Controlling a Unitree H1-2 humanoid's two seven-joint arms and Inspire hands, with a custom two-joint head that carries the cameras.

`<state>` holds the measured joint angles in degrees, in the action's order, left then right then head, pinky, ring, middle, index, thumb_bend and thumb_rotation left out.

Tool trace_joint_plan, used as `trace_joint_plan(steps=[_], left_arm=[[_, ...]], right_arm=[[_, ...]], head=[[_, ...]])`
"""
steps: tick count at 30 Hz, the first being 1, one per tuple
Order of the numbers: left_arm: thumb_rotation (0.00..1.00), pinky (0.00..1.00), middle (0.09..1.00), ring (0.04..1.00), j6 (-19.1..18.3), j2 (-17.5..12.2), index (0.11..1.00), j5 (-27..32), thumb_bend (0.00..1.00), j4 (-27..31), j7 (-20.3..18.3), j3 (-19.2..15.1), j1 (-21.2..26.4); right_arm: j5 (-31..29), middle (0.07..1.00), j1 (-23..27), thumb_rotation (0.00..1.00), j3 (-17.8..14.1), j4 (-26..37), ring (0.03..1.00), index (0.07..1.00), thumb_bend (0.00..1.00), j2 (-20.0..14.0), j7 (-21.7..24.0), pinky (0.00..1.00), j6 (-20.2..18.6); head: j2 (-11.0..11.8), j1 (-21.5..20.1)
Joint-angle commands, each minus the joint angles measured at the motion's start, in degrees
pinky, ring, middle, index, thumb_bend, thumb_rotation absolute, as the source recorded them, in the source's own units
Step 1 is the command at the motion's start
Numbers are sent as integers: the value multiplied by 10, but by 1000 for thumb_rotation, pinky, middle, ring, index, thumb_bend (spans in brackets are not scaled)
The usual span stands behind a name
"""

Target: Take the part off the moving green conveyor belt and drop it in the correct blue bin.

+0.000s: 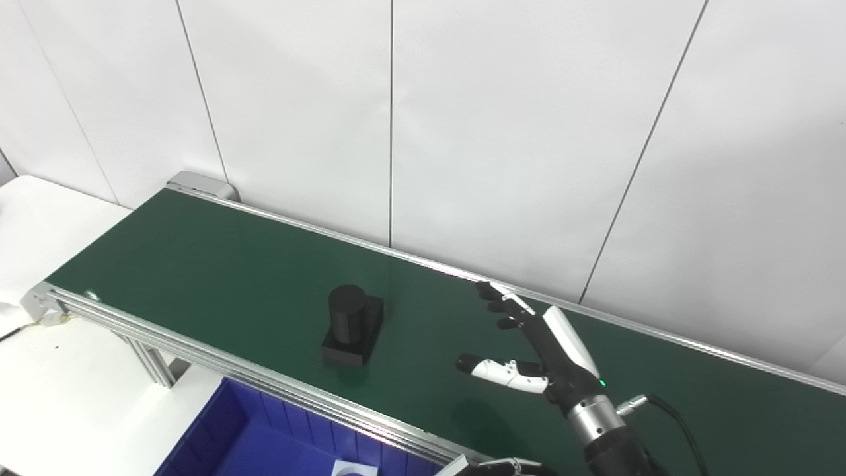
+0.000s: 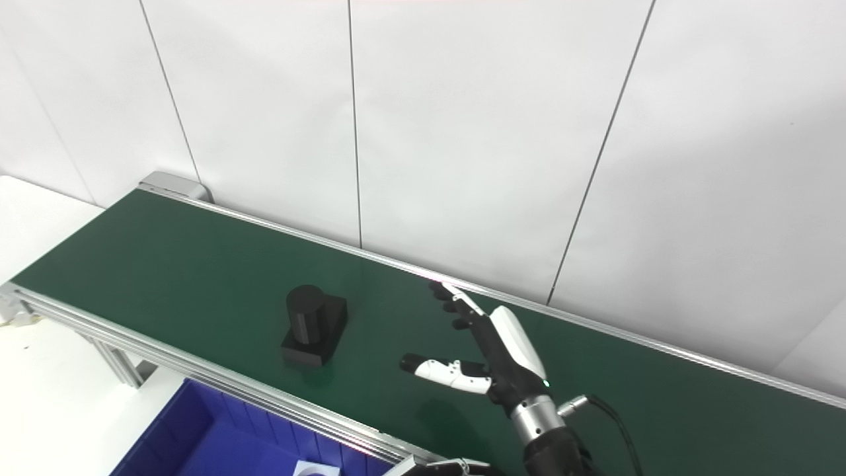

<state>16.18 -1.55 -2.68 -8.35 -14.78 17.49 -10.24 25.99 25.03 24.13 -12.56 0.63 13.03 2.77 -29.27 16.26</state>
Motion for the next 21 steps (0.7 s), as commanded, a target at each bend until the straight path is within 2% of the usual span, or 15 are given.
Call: trace_joint_plan(steps=[1,11,17,21], left_arm=[[416,731,764,748,17,1,791,6,1000,17,-4,3,2],[434,767,761,756,6,-4,793,5,1000,30,-6,4,-4],[433,758,775,760,27,-9,805,19,1000,26,-14,3,-3],[429,749,778,757,33,-11,803,26,1000,23,-18,0,-3]], right_arm=[[2,881,22,624,2,1,857,900,761,13,-13,776,13],[16,880,30,626,8,-24,858,901,761,26,-26,774,10],[28,889,44,666,13,-51,870,909,785,40,-36,800,5],[28,893,49,653,12,-67,875,910,782,46,-39,805,3]], head=[[-1,-6],[-11,-35],[-18,-71],[-19,-84]])
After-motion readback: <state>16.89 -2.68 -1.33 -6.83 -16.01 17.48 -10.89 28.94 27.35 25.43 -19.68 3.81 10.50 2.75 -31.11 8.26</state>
